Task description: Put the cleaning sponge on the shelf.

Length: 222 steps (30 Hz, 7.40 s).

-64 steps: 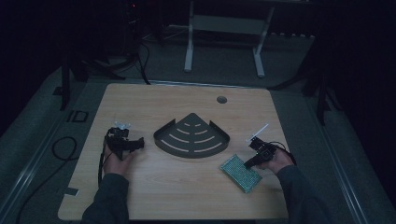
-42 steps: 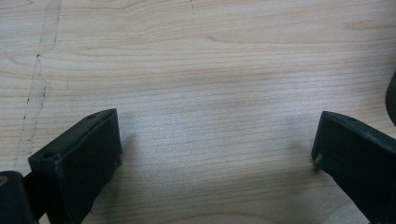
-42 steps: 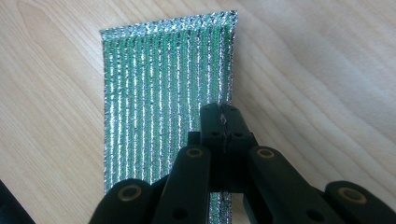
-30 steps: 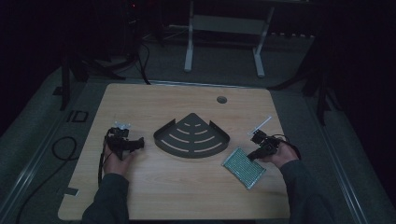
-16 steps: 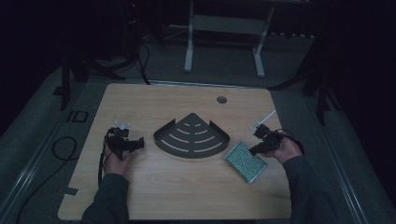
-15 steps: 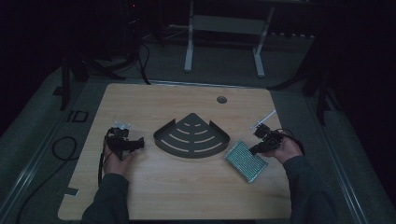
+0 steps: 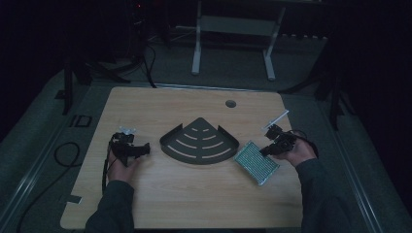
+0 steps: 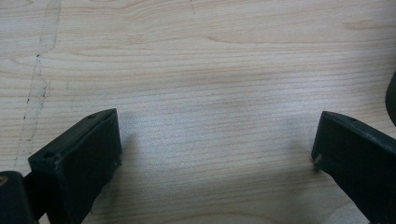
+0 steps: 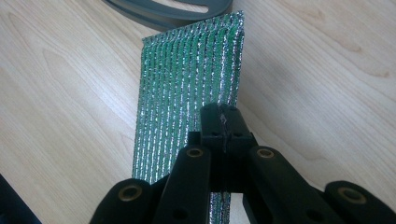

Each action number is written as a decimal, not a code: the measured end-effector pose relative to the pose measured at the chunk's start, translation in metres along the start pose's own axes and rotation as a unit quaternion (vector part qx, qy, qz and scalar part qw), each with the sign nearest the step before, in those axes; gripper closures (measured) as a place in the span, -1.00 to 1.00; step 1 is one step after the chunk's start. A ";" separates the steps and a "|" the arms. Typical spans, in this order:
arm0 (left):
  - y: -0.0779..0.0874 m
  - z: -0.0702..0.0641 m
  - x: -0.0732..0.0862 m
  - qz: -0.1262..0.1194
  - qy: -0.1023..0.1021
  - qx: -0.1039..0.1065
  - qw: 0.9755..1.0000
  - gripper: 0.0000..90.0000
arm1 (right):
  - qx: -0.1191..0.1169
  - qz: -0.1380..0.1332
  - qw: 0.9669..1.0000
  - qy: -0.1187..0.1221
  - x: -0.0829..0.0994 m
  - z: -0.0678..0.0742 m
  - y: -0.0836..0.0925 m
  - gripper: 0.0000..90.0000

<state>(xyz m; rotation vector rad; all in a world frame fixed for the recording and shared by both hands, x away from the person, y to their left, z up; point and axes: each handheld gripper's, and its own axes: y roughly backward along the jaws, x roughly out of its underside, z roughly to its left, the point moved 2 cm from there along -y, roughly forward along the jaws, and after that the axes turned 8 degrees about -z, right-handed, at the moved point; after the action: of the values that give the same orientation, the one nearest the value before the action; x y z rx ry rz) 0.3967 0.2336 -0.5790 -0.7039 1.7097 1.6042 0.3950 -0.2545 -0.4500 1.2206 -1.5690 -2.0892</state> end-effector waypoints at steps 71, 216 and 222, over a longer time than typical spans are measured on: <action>0.000 0.000 0.000 -0.001 0.000 0.000 1.000 -0.96 | 0.043 -0.041 0.998 0.019 -0.082 -0.008 0.023 1.00; 0.000 0.000 0.000 0.000 0.000 0.000 1.000 -0.96 | 0.027 -0.012 0.999 0.045 -0.136 0.020 -0.083 0.99; 0.000 0.000 0.000 0.000 -0.001 0.000 1.000 -0.96 | 0.026 -0.010 0.998 0.047 -0.135 0.024 -0.088 0.99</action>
<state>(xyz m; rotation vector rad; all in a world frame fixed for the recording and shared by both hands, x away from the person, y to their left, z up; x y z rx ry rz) 0.3969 0.2336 -0.5790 -0.7022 1.7093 1.6036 0.4837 -0.1190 -0.4633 1.3372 -1.5846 -1.9828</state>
